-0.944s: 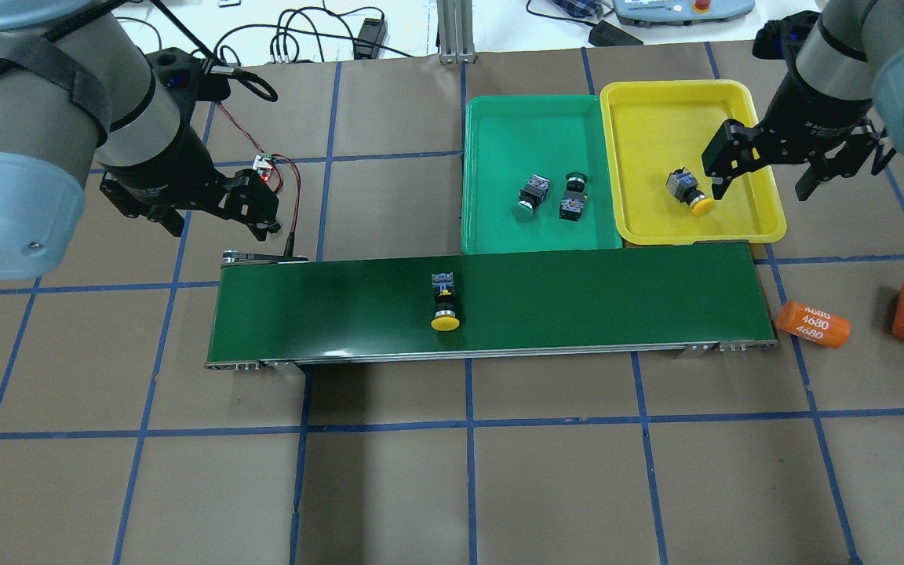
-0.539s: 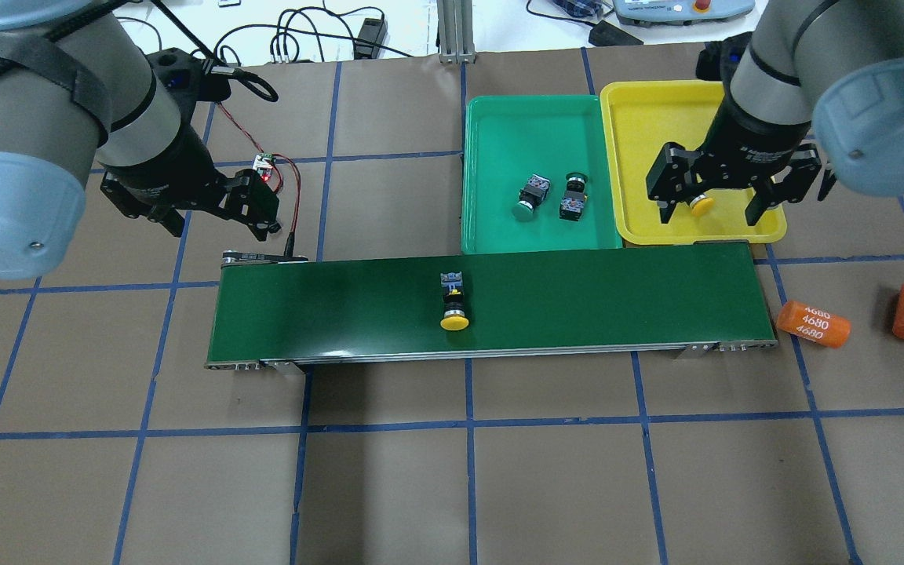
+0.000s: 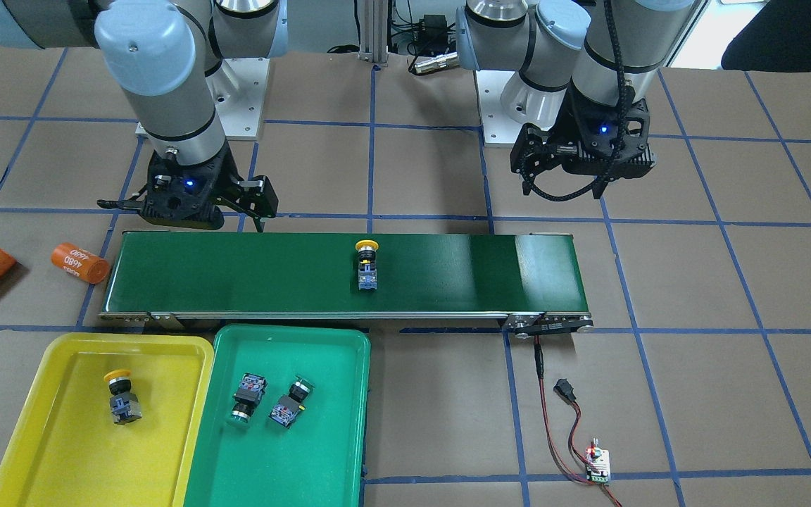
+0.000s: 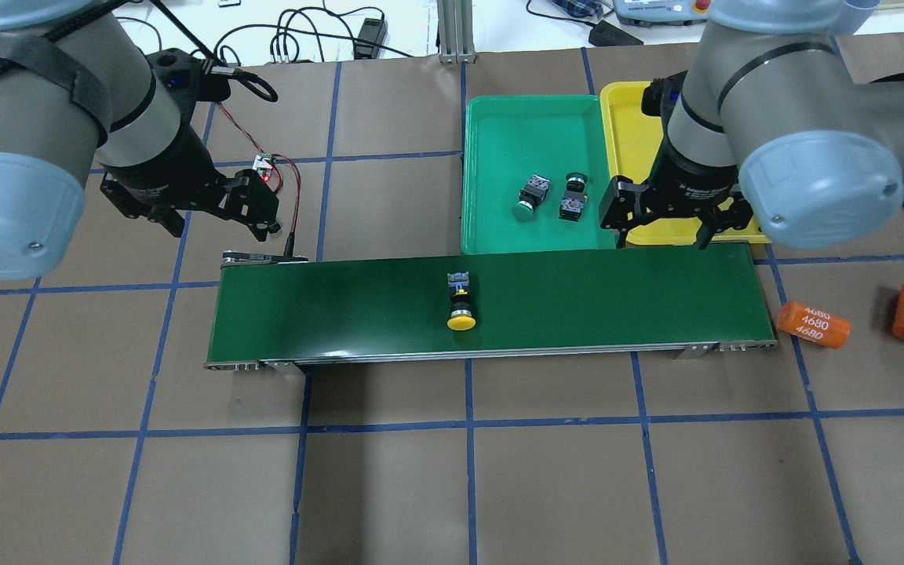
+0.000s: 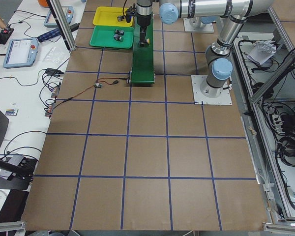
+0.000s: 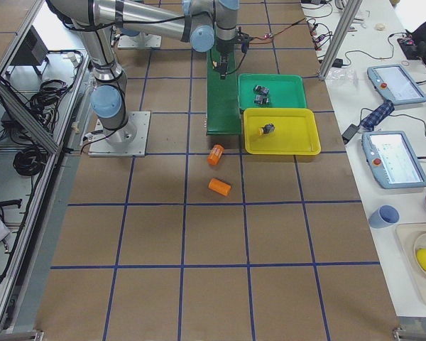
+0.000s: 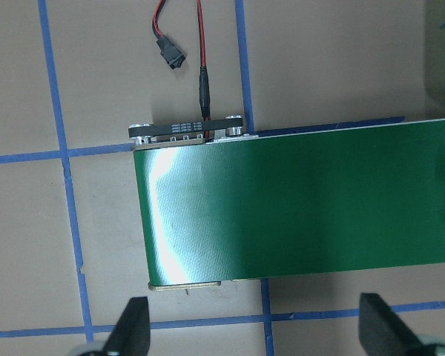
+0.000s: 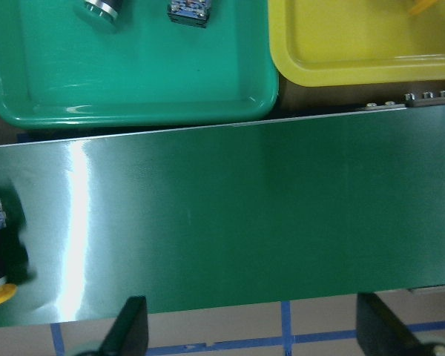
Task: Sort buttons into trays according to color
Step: 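Return the right gripper to the belt and grasp the last yellow button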
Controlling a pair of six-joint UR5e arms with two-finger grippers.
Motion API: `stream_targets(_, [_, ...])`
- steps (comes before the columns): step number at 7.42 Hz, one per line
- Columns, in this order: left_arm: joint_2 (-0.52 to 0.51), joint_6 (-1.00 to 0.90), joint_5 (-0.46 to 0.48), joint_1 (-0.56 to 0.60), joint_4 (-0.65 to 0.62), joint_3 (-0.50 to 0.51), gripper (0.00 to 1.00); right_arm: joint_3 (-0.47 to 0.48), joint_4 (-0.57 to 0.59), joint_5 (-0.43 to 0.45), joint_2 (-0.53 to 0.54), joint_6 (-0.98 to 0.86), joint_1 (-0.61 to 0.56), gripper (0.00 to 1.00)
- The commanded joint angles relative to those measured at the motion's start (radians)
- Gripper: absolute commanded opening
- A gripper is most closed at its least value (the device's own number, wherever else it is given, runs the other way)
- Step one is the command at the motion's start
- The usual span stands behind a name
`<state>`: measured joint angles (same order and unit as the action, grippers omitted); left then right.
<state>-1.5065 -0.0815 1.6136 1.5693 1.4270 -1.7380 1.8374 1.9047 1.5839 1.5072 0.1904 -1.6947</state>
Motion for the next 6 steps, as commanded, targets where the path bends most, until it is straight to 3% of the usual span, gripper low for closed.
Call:
stream_targets(1, [0.0,0.0,0.0,0.0,0.001,0.0,1.0,0.006,0.133,0.001,-0.085,0.114,-0.103,1.0])
stream_targets(4, [0.002,0.0,-0.003,-0.003,0.018,0.002,1.0,0.006,0.264,-0.001,-0.182,0.174,-0.206,1.0])
stream_targets(6, [0.006,-0.001,-0.001,-0.003,0.018,0.0,1.0,0.006,0.266,-0.033,-0.215,0.175,-0.217,1.0])
